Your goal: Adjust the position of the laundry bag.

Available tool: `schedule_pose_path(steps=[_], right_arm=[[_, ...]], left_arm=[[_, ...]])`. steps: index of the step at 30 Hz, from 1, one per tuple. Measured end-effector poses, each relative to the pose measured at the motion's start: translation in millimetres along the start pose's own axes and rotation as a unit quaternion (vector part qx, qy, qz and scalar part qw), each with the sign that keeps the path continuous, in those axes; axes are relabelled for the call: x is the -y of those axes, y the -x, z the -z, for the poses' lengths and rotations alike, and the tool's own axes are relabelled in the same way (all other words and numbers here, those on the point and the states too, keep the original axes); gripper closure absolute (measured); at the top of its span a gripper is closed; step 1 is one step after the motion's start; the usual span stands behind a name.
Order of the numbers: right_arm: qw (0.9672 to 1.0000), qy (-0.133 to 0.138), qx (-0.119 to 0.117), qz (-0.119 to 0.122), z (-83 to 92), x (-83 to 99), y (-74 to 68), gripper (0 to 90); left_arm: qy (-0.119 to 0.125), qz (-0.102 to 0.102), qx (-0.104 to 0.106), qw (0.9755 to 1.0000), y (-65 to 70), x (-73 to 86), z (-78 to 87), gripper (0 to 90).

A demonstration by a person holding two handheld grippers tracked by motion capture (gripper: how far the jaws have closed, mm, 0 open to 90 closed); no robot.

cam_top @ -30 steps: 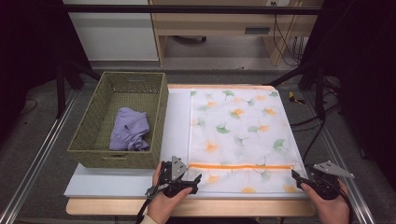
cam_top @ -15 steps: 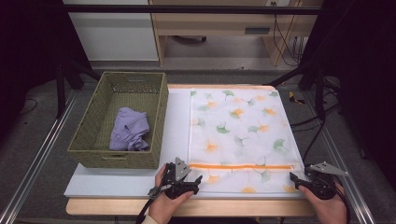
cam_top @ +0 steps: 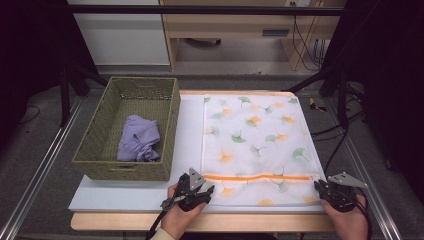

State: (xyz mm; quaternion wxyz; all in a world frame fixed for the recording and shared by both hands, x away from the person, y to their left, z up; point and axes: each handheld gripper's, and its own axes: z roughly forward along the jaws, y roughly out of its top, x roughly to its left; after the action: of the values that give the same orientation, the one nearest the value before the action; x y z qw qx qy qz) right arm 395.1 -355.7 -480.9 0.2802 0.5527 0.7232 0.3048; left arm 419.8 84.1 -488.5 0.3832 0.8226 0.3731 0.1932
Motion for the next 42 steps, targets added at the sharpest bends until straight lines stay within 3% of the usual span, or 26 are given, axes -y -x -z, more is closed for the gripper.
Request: schedule_pose_path(steps=[1, 3, 4, 8, 16, 20, 27, 35, 42], right_arm=[[1.0000, 0.003, 0.001, 0.000, 0.2, -0.4, 1.0, 87.7], [1.0000, 0.004, 0.001, -0.001, 0.8, -0.7, 1.4, 88.7], [1.0000, 0.004, 0.001, -0.007, 1.4, -1.9, 1.8, 89.4], [0.9999, 0.004, 0.002, -0.009, 1.6, -5.5, -0.1, 89.8], [0.9997, -0.005, -0.009, -0.020, 0.9, -8.1, -2.5, 90.0], [0.9999, -0.003, -0.012, -0.008, 1.1, -12.7, -8.9, 90.0], [0.9995, -0.005, -0.029, 0.007, -3.1, -18.2, -20.8, 90.0], [0.9991, -0.004, -0.040, 0.014, -3.0, -23.8, -29.9, 90.0], [0.9985, -0.005, -0.052, 0.019, -5.0, -23.3, -30.8, 90.0]], left_arm=[[0.007, -0.004, -0.005, 1.0000, -1.3, 0.6, -0.4, 60.3], [0.009, -0.004, -0.004, 0.9999, -2.4, 0.6, -0.8, 64.6], [0.011, -0.006, -0.006, 0.9999, -3.4, 0.6, -1.0, 74.7], [0.017, -0.009, 0.004, 0.9998, -8.0, -1.2, -1.3, 85.8], [0.018, -0.027, -0.011, 0.9994, -8.3, -1.1, 5.5, 87.7], [0.017, -0.027, -0.015, 0.9994, -10.5, -0.9, 10.0, 87.9], [0.017, -0.010, -0.027, 0.9994, -17.6, 5.4, 18.2, 88.0], [0.016, -0.006, -0.033, 0.9993, -23.5, 5.5, 24.3, 88.1], [0.015, 0.003, -0.041, 0.9990, -28.7, 8.3, 29.9, 88.3]])
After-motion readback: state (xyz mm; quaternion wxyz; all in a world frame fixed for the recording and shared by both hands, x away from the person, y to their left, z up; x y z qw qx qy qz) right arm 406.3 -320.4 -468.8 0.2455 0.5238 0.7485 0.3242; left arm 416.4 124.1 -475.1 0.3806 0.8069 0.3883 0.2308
